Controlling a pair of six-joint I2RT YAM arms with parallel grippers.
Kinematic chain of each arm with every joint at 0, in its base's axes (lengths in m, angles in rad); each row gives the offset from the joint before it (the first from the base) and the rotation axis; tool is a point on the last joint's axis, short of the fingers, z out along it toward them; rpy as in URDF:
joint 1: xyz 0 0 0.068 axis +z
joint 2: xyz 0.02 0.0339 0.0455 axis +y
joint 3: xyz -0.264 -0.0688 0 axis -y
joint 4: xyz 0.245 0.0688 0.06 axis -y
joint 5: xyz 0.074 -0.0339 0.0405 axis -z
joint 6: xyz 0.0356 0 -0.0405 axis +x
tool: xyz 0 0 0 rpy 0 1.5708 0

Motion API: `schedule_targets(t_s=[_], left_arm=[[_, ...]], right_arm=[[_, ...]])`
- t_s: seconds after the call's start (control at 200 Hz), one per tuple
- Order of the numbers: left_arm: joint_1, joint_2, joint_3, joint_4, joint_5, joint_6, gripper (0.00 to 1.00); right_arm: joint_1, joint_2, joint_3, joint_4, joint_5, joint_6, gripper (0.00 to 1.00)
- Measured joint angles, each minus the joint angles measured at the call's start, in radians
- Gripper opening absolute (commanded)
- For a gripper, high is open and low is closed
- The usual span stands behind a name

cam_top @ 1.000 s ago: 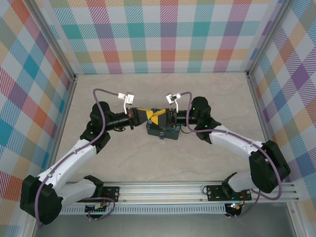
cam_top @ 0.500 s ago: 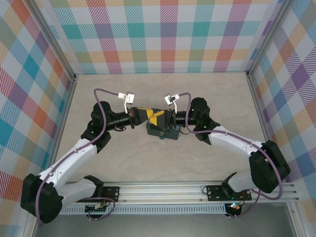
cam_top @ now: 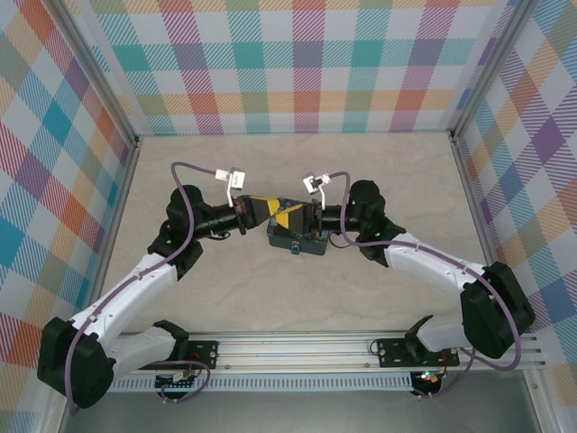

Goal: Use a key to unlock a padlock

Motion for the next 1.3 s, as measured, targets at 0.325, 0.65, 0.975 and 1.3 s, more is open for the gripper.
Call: schedule_targets(t_s=[0.325, 0.65, 0.975, 1.3], left_arm=[[0.000, -0.010, 0.000, -0.070, -0.048, 0.035, 0.79], [0.002, -0.093, -0.065, -0.155, -0.181, 0.055, 0.90], [-0.044, -0.018, -0.318, -0.144, -0.240, 0.039, 0.83], [-0.117, 0.251, -0.319, -0.035, -0.240, 0.106, 0.79]], right_arm=[[0.002, -0.043, 0.000, -0.170, 0.074, -0.087, 0.06], [-0.007, -0.070, 0.001, -0.544, 0.311, -0.235, 0.06], [-0.073, 0.068, 0.003, -0.634, 0.440, -0.245, 0.06], [-0.122, 0.146, 0.026, -0.658, 0.483, -0.225, 0.06]])
